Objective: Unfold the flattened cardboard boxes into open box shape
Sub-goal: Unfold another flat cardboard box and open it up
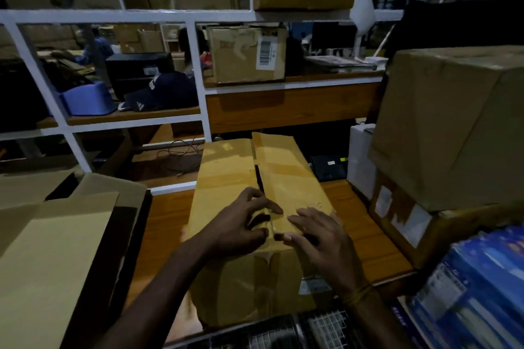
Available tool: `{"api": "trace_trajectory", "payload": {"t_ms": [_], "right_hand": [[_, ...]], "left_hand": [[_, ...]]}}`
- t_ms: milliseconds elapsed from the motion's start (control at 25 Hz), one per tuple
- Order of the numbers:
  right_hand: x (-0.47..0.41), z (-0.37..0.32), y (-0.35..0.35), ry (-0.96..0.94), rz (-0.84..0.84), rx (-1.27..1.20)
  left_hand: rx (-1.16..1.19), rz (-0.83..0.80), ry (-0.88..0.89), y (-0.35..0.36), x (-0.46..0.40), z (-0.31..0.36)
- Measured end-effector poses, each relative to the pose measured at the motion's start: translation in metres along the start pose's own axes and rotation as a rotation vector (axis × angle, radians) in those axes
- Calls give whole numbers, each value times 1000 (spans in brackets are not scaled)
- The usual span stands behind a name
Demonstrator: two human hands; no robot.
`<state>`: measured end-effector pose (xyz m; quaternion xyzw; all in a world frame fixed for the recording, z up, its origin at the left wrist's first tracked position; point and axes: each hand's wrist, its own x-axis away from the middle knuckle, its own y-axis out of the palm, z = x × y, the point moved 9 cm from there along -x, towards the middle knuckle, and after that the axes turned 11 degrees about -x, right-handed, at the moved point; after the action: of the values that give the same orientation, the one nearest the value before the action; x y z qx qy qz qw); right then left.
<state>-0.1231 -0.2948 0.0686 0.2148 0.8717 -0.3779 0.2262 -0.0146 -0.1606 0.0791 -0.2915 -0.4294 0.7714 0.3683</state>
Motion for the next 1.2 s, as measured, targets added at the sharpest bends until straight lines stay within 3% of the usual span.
{"api": "trace_trajectory", "payload": {"t_ms": [200,360,520,640,840,1040,1200], "right_hand": [[11,-25,-22,-239,339,176],[17,-15,-24,-146,397,417],[16,4,-25,28,343,693],[13,16,-34,164,306,804],[21,35,-43,323,324,752],[27,49,-48,407,306,757],[32,71,-40,470,251,610]], "left_hand": [[146,338,162,-25,-26,24],[227,441,267,-27,-44,50],[246,324,338,-3,-60,72],[112,255,365,14,-69,84],[-66,98,432,54,-91,88],[-159,-56,382,84,-105,78],[-203,-120,360,98,-106,72]]}}
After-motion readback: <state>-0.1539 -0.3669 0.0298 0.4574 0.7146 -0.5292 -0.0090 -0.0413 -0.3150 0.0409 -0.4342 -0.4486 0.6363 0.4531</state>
